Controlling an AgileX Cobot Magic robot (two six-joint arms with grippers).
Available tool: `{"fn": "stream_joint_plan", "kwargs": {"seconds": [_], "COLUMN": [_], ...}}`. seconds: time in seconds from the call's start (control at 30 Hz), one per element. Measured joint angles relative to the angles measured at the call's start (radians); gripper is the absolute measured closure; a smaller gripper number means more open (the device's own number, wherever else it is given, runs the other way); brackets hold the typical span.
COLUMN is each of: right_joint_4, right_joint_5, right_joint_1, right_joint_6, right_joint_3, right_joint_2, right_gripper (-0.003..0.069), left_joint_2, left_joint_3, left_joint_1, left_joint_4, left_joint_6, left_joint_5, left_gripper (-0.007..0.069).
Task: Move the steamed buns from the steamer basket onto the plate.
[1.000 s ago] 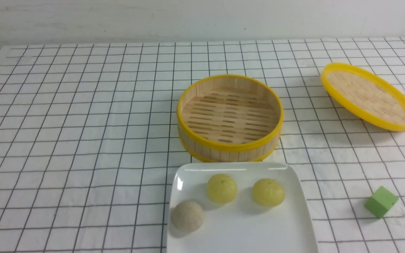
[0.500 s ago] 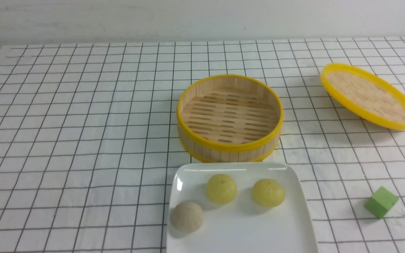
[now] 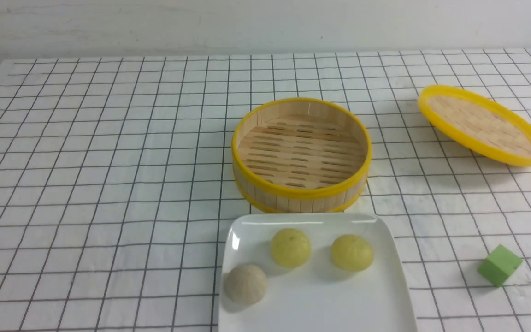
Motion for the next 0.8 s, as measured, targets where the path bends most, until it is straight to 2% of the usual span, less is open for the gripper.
{"fn": "stream_joint_plan", "kwargs": {"seconds": [0.37,0.57,0.7,0.8], "right_joint_4": [0.0,0.0,0.0,0.0], "right_joint_5": [0.0,0.0,0.0,0.0], "right_joint_1": [0.0,0.0,0.0,0.0], "right_joint_6": [0.0,0.0,0.0,0.0], "right_joint_3": [0.0,0.0,0.0,0.0], "right_joint_2": [0.0,0.0,0.0,0.0], "right_gripper": [0.026,0.026,0.026,0.0262], "left_joint_2": [0.0,0.0,0.0,0.0], "left_joint_3": [0.0,0.0,0.001,0.011], "left_joint_1": [0.0,0.0,0.0,0.004], "left_joint_4": [0.004,0.066,0.057,0.054], "left_joint_6": [0.0,-0.003,-0.057,-0.144], "left_joint_5": [0.059,0.097,0.087,-0.012], "left_gripper": [0.0384,0.0384,0.0384,0.0384]}}
